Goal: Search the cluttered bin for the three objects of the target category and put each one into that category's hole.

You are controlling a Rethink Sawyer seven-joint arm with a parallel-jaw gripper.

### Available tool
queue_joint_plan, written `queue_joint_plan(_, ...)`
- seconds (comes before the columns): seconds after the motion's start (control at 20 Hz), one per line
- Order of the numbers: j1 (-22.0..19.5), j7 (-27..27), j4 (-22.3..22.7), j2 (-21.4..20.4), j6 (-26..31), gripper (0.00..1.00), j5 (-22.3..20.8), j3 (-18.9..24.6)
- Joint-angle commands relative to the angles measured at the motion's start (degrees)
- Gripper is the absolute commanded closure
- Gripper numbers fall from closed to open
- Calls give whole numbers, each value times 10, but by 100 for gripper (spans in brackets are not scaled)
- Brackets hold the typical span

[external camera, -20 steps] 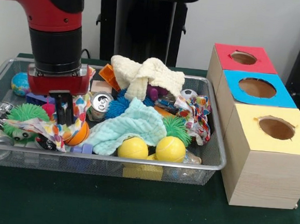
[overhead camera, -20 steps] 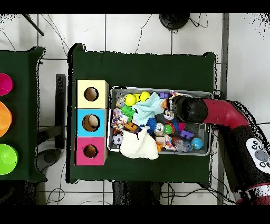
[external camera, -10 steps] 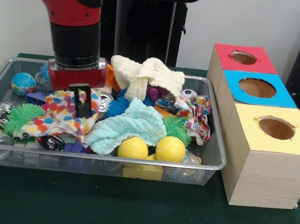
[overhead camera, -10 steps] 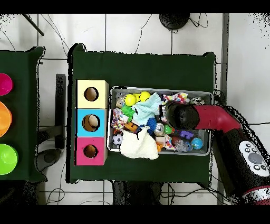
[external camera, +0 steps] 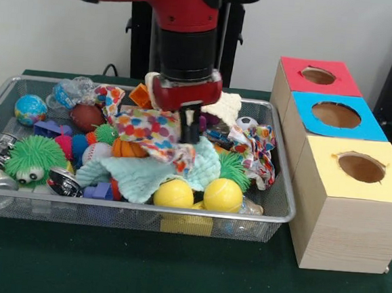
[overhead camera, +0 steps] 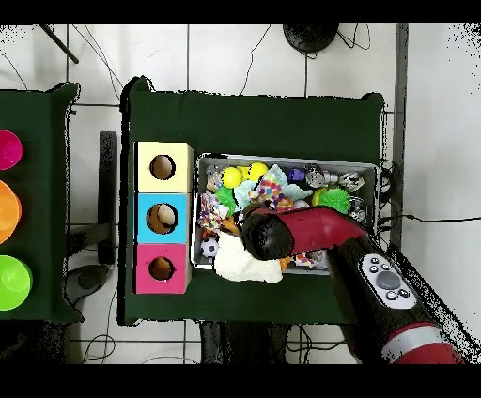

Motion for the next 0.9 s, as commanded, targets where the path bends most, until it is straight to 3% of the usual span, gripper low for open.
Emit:
queue_joint_plan(0.05, 31, 151, 85, -9, -34, 100, 26, -50)
queue_joint_plan(0.75, -20, 47, 82, -62, 37, 100, 63, -28)
queue_joint_plan(0.9, -29, 21, 60, -68, 71, 100, 67, -19)
